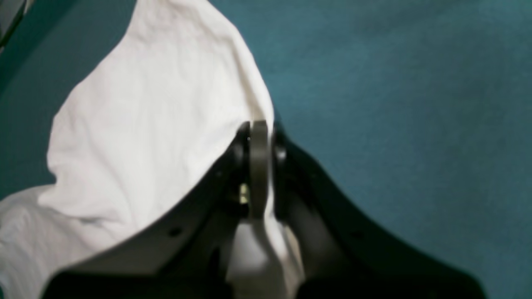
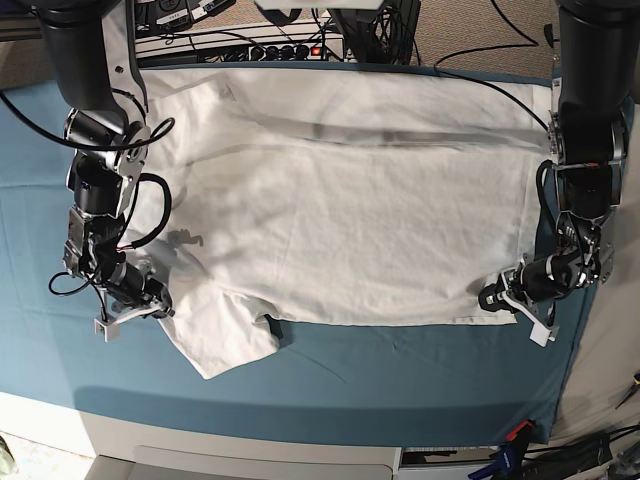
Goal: Fold the T-shirt properly
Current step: 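Lift that edge with both grippers and fold it over toward the first fold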
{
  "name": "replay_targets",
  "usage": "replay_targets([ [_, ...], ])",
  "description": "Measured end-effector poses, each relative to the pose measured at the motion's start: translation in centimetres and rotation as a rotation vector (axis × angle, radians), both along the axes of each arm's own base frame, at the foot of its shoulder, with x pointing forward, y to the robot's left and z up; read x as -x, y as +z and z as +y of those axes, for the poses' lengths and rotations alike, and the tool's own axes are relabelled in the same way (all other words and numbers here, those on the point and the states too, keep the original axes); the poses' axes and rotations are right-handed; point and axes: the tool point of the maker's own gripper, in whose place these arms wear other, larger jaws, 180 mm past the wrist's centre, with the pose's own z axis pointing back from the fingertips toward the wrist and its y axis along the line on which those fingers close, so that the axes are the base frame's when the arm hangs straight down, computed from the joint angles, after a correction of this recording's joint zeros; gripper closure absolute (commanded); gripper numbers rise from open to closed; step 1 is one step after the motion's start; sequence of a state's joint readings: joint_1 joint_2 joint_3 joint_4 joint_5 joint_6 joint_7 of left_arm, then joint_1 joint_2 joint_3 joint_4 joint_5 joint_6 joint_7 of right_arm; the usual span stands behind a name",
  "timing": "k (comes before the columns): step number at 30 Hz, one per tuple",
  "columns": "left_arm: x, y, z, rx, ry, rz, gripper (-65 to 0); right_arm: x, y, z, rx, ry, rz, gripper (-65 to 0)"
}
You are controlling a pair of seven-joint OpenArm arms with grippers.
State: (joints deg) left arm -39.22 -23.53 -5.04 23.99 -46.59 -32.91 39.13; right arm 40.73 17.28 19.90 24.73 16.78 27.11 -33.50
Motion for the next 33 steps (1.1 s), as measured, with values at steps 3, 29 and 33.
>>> replay_targets([
  [3,0.1,0.1,-0.1,0.001,-0.012,-0.008,0.0,-0.2,0.2,-0.2,0.013,-0.005,-0.015,0.0],
  [29,3.4,5.2,-1.6,0.328,-0.201,0.031,0.0,7.0,6.4,-2.6,0.021,0.220,-0.189,0.0],
  [33,4.4,6.0,-0.9,0.353,-0.238,0.051,0.0,8.1,7.5,-1.7,0.065,0.275,-0.211,0.0],
])
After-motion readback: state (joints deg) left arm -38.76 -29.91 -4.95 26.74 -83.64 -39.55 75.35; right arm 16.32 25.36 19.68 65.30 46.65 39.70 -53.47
